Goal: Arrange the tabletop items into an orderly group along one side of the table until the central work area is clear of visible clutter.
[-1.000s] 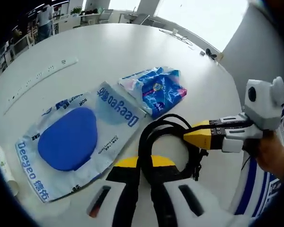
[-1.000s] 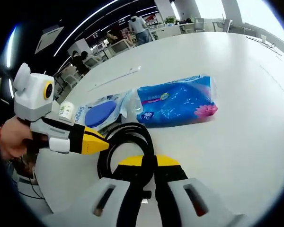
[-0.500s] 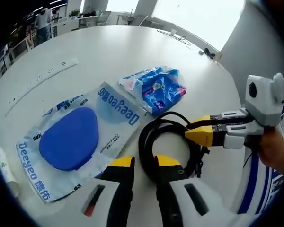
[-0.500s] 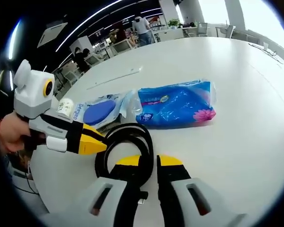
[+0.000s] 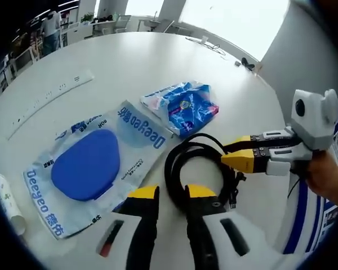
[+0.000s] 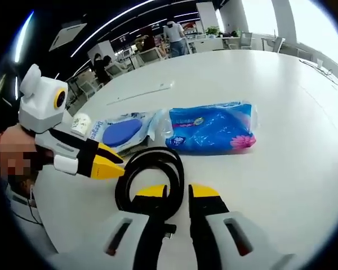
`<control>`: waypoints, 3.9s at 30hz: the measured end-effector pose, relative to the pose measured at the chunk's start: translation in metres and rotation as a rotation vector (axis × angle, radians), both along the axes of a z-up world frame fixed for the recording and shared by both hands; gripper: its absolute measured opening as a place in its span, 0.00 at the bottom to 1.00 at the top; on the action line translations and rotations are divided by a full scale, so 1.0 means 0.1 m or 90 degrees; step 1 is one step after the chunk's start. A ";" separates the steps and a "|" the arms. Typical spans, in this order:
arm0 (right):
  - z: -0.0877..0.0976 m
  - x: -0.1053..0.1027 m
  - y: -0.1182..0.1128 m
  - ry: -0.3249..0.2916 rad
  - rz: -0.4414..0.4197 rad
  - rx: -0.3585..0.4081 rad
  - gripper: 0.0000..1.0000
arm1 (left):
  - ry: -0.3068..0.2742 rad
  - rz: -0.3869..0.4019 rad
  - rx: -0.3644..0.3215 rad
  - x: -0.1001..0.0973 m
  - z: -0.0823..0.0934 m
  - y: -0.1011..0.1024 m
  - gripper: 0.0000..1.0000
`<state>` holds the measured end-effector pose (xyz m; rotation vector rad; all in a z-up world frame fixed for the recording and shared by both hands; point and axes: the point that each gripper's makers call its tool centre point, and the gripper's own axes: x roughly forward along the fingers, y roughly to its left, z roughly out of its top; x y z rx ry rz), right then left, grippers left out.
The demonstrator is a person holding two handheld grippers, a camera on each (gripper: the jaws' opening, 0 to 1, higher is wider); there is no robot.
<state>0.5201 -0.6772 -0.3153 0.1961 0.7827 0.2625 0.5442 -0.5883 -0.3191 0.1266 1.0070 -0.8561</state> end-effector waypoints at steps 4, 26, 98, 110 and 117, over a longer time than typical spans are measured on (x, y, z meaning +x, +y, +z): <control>0.02 0.00 -0.01 -0.003 0.000 0.000 0.17 | 0.000 -0.001 0.000 -0.01 0.01 0.01 0.17; 0.20 0.01 0.01 -0.031 0.018 -0.015 0.43 | -0.012 -0.019 -0.033 -0.07 0.22 -0.01 0.34; 1.21 0.07 1.20 -0.142 0.293 0.003 0.76 | -0.093 0.101 -0.108 -0.34 1.34 1.64 0.71; 1.37 0.11 1.60 -0.149 0.403 0.018 0.75 | -0.111 0.160 -0.123 -0.50 1.54 2.17 0.71; 1.47 0.26 1.89 -0.158 0.487 0.004 0.74 | -0.124 0.224 -0.134 -0.54 1.65 2.57 0.71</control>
